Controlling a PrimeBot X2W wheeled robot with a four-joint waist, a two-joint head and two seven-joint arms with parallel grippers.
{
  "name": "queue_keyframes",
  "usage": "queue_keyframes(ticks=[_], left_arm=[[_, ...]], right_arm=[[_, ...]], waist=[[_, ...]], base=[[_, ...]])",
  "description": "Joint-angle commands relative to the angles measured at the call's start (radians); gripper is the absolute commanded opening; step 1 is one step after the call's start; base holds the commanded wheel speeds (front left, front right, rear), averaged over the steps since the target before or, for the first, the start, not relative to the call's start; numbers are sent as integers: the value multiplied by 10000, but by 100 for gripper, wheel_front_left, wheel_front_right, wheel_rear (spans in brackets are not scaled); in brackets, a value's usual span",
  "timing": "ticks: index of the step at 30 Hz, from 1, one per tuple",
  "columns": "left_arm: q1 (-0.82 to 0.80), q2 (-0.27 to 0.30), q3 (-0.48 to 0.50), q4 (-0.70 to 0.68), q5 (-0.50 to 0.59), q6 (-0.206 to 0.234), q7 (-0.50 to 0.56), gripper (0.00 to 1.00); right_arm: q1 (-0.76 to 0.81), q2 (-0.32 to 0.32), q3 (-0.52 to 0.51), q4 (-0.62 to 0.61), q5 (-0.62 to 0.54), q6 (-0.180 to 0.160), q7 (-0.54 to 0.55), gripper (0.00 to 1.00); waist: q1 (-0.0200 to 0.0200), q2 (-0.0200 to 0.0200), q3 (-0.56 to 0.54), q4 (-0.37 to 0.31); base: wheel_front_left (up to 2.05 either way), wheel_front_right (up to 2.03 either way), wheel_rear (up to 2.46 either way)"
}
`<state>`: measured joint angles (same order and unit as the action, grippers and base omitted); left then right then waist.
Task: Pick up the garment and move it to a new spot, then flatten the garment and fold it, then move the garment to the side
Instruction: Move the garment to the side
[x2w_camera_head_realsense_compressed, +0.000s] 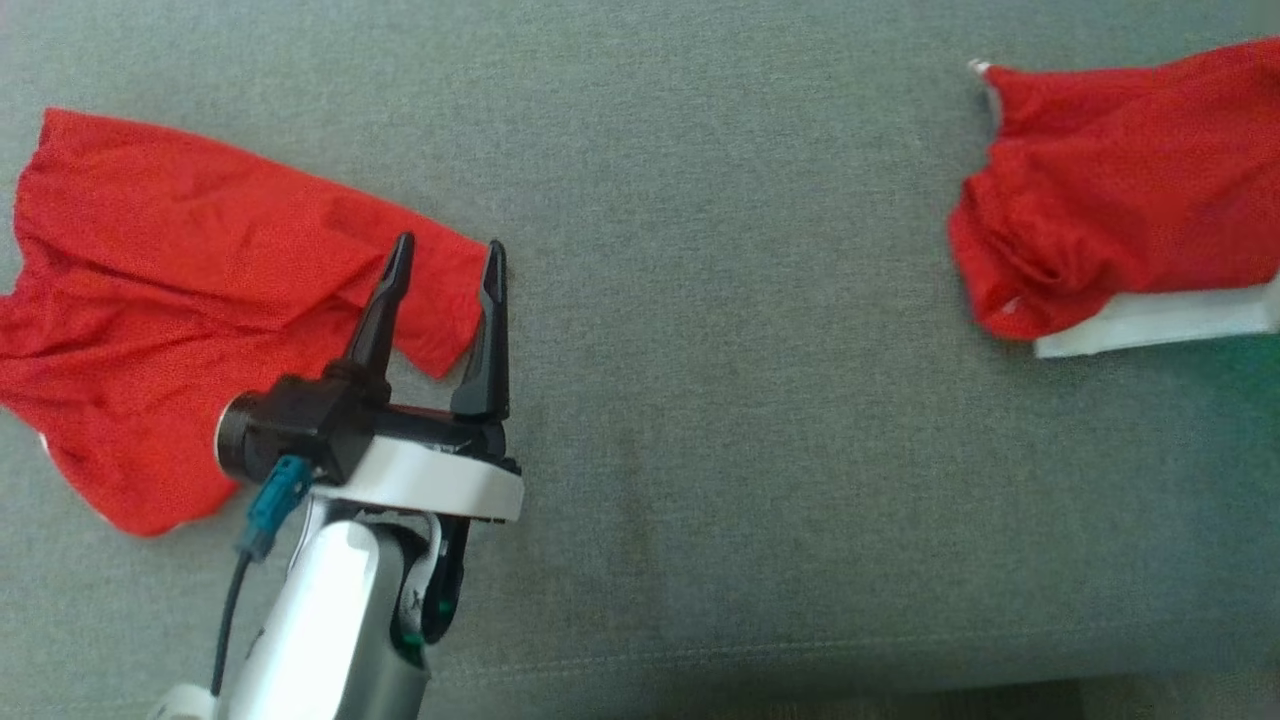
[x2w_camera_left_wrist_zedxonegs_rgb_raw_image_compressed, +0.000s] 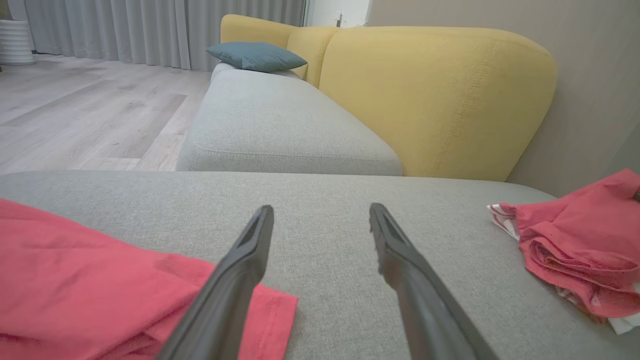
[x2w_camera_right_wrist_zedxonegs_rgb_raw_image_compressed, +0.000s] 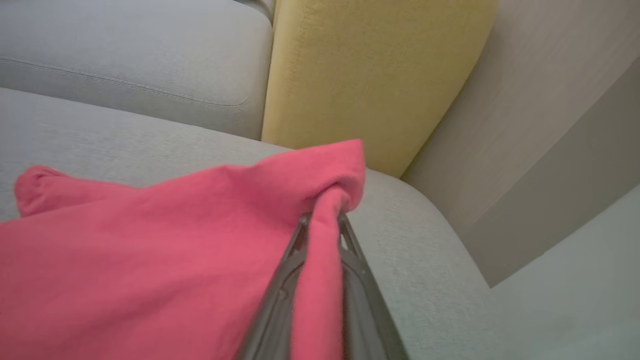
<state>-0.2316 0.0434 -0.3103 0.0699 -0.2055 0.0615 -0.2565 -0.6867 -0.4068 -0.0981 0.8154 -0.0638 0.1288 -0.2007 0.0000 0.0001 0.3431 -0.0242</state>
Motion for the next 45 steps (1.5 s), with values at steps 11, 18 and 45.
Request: queue_keyframes(ticks=[11, 18, 45], left_arm=[[-421, 68, 364, -403, -158, -28, -53, 100], [-408, 68, 372, -420, -153, 2, -53, 100], [337, 68, 757, -269, -293, 82, -53, 100]], right_arm=[[-721, -439, -742, -237, -688, 19, -94, 0], [-833, -356, -877, -230, -804, 19, -204, 0], [679, 2230, 335, -1899, 1183, 19, -588, 100]], waist=[[0, -1, 240, 213], [0, -1, 303, 208], [0, -1, -1666, -175]], base=[[0, 0, 0], [0, 0, 0], [0, 0, 0]])
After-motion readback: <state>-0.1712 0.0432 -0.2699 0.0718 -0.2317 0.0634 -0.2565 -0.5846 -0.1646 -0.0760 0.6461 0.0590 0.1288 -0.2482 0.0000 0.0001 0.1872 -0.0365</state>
